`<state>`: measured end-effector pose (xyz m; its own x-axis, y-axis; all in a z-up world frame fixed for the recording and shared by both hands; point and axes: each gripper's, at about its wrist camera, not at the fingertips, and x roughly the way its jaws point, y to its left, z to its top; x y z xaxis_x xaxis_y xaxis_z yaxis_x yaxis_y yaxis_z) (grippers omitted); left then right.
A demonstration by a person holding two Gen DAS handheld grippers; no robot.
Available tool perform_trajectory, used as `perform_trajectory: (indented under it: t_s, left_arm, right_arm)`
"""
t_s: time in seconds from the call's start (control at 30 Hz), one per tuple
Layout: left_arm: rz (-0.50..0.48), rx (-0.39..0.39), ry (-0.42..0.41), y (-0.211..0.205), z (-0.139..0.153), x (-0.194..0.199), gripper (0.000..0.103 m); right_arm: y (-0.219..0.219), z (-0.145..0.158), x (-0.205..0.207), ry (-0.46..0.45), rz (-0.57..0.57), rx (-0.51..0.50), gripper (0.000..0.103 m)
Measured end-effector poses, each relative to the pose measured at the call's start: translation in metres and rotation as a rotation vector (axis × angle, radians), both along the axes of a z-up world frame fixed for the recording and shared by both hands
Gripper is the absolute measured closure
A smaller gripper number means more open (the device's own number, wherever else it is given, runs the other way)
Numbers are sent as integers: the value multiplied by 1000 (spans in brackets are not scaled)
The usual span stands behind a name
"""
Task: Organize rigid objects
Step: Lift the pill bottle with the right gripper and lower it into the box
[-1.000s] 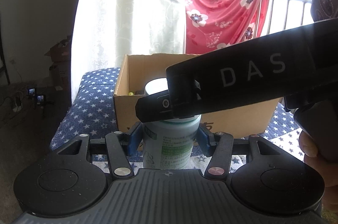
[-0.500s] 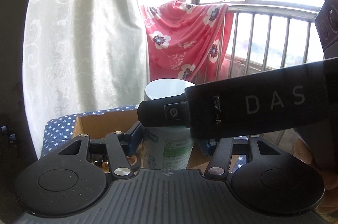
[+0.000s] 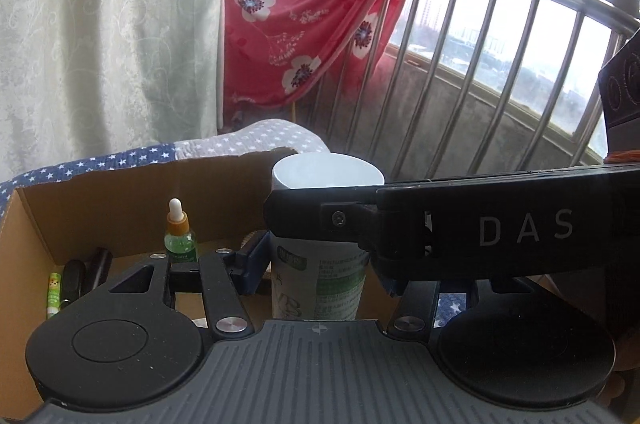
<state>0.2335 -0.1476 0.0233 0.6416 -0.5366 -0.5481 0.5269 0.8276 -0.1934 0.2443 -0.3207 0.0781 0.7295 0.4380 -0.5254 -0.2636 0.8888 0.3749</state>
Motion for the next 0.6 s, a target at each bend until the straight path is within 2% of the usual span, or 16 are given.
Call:
perform_trajectory:
  t_s: [0.33, 0.4, 0.47, 0.6]
  left_arm:
    - [-24, 50, 110, -10, -24, 13, 44]
    - [-24, 54, 124, -11, -28, 14, 43]
    - [-27, 44, 135, -10, -29, 15, 35]
    - [-19, 50, 130, -8, -28, 12, 34]
  right_arm:
    - [-10, -39, 13, 73, 19, -20, 43]
    - [-6, -40, 12, 69, 26, -45, 43]
    - [-2, -40, 10, 63, 28, -69, 43]
    - [0, -36, 6, 46, 26, -91, 43]
